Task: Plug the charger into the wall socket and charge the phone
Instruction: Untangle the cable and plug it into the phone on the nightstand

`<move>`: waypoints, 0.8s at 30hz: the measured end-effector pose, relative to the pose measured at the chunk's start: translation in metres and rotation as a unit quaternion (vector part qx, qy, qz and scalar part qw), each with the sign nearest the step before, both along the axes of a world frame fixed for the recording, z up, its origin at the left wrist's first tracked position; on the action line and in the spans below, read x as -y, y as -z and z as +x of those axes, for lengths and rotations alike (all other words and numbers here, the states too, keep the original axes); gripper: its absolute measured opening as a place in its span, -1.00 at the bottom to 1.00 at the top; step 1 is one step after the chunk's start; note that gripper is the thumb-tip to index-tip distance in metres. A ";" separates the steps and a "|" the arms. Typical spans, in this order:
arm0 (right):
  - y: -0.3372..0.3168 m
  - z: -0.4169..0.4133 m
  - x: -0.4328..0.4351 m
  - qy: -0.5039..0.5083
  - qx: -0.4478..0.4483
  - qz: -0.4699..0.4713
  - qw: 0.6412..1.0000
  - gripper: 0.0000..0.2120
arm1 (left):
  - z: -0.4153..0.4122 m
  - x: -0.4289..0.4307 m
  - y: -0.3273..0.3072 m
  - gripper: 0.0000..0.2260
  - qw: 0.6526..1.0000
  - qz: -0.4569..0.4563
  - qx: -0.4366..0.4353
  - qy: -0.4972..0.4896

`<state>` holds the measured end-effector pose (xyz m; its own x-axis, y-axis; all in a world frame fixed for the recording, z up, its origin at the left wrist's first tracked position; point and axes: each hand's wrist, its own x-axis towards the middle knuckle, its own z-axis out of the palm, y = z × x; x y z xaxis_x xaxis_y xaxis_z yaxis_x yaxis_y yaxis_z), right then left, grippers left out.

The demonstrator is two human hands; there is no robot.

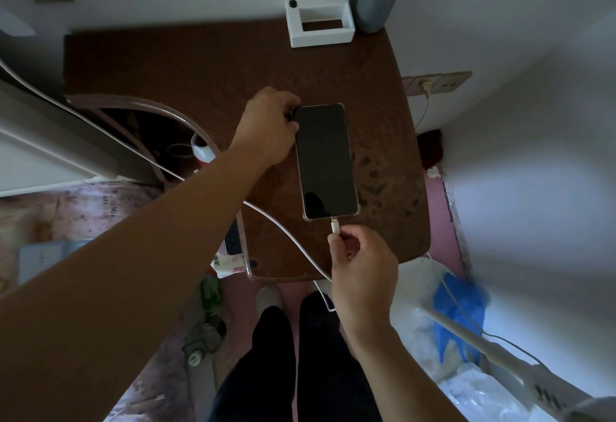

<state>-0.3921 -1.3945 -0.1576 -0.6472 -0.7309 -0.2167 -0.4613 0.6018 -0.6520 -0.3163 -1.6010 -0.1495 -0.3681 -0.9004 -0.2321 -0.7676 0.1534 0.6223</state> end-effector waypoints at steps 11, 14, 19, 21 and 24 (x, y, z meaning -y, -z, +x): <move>0.002 0.003 0.001 -0.001 -0.014 -0.022 1.000 -0.90 | 0.001 -0.002 0.003 -0.69 1.000 -0.010 -0.010 -0.011; 0.003 0.003 0.003 -0.004 -0.013 -0.021 1.000 -0.90 | 0.001 -0.002 0.005 -0.69 1.000 -0.012 -0.012 -0.011; 0.003 0.002 0.004 -0.011 -0.016 -0.021 1.000 -0.91 | 0.001 -0.002 0.005 -0.69 1.000 -0.013 -0.015 -0.012; 0.003 0.002 0.004 -0.015 -0.021 -0.022 0.999 -0.91 | 0.001 -0.002 0.005 -0.69 1.000 -0.013 -0.015 -0.009; 0.003 0.002 0.005 -0.019 -0.021 -0.023 0.999 -0.93 | 0.002 0.000 0.006 -0.70 1.000 -0.010 -0.014 -0.002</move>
